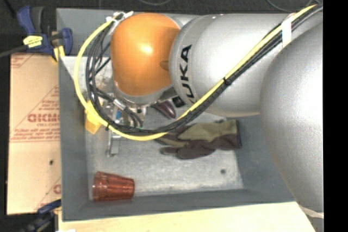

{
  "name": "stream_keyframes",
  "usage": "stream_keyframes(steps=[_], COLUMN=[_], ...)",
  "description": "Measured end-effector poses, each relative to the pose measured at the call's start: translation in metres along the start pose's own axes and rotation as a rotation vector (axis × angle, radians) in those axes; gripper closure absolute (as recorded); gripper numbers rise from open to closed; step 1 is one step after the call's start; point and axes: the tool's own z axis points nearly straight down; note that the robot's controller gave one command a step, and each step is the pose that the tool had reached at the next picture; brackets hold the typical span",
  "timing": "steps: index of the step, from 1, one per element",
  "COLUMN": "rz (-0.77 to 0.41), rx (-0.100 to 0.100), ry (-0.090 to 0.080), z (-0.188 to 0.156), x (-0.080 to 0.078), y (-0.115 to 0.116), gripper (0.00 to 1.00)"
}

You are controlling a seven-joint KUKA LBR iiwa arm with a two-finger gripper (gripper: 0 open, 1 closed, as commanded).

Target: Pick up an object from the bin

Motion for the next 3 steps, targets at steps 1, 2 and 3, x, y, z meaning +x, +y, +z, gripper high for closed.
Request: stream_keyframes(steps=[1,2,3], rz=[0.0,-0.007,-0.011], rx=[0.0,-0.003,0.005], ry=[0.0,-0.006,0.011], z=[0.0,0.06,0.046], x=[0.0,-0.009,-0.017], y=[0.0,-0.011,-0.011], gripper=[0.0,0.0,0.0])
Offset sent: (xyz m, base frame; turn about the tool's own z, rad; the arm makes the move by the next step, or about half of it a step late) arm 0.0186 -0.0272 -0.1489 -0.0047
